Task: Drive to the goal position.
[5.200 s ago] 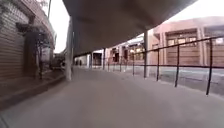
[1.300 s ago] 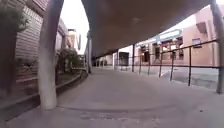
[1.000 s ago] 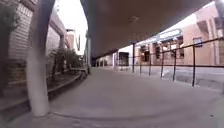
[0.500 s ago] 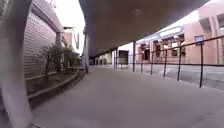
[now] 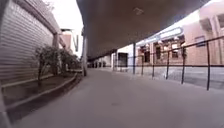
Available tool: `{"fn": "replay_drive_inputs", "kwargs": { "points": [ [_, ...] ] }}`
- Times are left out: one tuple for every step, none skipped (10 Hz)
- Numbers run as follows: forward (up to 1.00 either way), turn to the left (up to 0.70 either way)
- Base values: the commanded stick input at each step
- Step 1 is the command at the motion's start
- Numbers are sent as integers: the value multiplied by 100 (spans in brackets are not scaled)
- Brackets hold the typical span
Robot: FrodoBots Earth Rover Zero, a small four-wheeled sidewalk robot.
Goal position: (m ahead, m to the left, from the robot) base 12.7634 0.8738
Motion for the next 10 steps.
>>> {"fn": "replay_drive_inputs", "kwargs": {
  "points": [
    [70,0],
    [70,0],
    [70,0],
    [70,0],
    [70,0],
    [70,0],
    [70,0],
    [70,0],
    [70,0],
    [70,0]
  ]
}}
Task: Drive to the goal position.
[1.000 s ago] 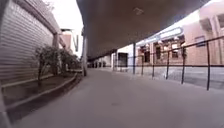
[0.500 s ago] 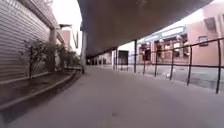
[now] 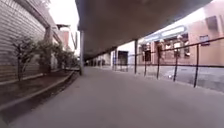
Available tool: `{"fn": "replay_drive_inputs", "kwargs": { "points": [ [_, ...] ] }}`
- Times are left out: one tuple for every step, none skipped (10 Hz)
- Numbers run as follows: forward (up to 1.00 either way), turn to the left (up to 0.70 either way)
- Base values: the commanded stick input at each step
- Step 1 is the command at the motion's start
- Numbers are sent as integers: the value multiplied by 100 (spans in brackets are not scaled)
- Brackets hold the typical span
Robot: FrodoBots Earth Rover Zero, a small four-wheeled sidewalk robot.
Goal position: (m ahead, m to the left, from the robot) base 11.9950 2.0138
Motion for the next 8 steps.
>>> {"fn": "replay_drive_inputs", "kwargs": {
  "points": [
    [70,0],
    [70,0],
    [70,0],
    [70,0],
    [70,0],
    [70,0],
    [70,0],
    [70,0]
  ]
}}
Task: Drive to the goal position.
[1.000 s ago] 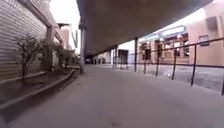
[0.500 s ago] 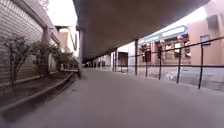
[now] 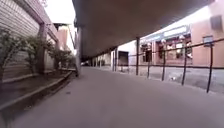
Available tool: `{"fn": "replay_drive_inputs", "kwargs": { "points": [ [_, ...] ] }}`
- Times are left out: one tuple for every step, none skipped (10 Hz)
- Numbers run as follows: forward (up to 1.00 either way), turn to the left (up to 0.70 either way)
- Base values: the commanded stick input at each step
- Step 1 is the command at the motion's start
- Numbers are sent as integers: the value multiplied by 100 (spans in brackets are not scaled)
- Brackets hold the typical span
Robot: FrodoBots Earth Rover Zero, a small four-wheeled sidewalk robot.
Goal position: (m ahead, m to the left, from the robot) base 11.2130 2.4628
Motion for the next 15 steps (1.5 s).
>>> {"fn": "replay_drive_inputs", "kwargs": {
  "points": [
    [70,0],
    [70,0],
    [70,0],
    [70,0],
    [70,0],
    [70,0],
    [70,0],
    [70,0],
    [70,0],
    [70,0],
    [70,0],
    [70,0],
    [70,0],
    [70,0],
    [70,0]
  ]
}}
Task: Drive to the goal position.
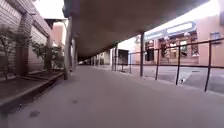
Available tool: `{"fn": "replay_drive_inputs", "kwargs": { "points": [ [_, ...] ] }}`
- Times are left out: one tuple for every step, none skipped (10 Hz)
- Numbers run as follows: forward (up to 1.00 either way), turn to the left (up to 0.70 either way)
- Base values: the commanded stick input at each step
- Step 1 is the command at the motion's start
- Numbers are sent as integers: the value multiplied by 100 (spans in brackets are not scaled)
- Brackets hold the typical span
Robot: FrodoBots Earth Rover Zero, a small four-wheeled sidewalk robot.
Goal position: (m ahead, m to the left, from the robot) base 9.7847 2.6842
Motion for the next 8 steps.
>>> {"fn": "replay_drive_inputs", "kwargs": {
  "points": [
    [70,0],
    [70,0],
    [70,0],
    [70,0],
    [70,0],
    [70,0],
    [70,0],
    [70,0]
  ]
}}
